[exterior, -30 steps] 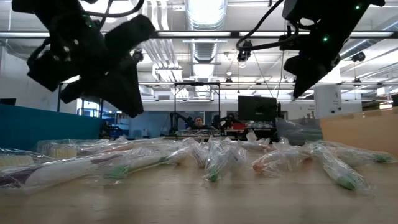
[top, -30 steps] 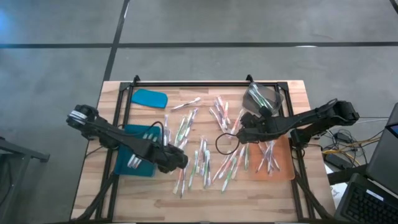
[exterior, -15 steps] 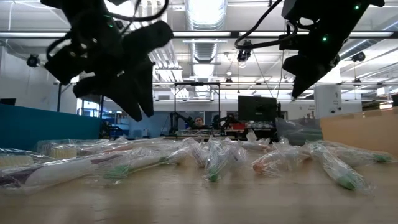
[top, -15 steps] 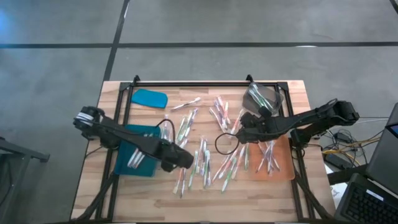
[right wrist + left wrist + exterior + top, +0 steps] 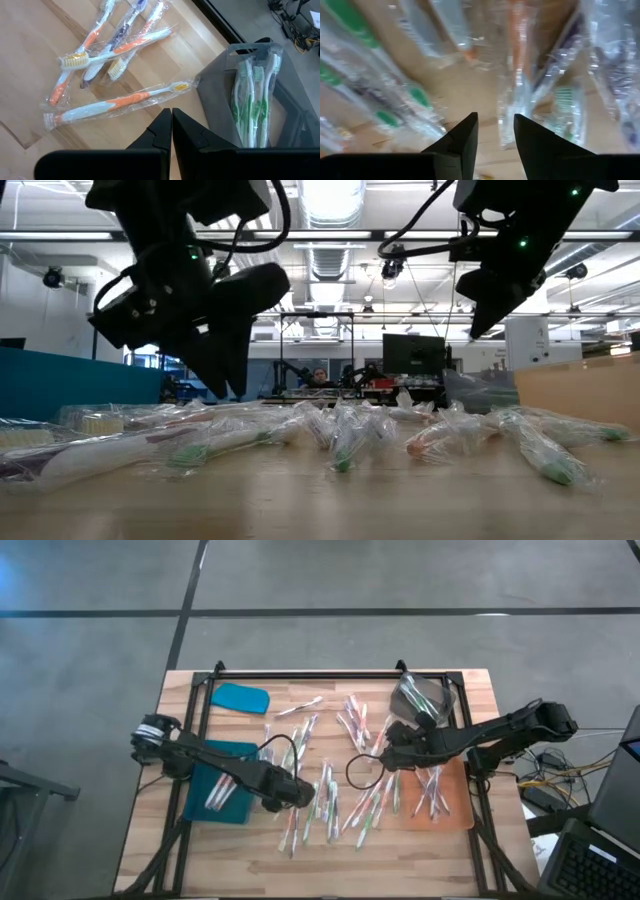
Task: Pick & Place Toothbrushes
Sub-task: Put the orange toothbrush into the blue bin
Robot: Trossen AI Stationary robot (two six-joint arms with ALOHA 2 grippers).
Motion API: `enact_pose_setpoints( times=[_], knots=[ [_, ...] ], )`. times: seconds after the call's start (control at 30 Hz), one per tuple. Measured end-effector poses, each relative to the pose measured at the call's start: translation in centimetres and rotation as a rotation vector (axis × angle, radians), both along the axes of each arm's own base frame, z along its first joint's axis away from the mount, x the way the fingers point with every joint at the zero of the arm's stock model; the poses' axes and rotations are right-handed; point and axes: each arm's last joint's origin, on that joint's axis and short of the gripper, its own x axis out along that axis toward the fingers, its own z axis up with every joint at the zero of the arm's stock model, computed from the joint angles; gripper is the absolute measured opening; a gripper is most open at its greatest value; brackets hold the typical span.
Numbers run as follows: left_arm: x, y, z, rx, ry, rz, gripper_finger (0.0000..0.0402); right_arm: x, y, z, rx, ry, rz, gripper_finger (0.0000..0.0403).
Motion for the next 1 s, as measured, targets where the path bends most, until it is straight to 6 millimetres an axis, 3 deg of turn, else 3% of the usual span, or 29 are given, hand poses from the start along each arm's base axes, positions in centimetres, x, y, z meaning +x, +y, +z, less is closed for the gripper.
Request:
enact_pose_setpoints(
  times=[0.77,1.0],
  knots=[
    [0.5,0.7,-2.5,0.029,0.088,0.026,0.0130,0.2,0.0,0.0,-0.003,-0.003,0.017,0.0008],
    [0.6,0.8,-2.5,0.050,0.084,0.027,0.0102,0.2,0.0,0.0,-0.003,-0.002,0.017,0.0008]
  ],
)
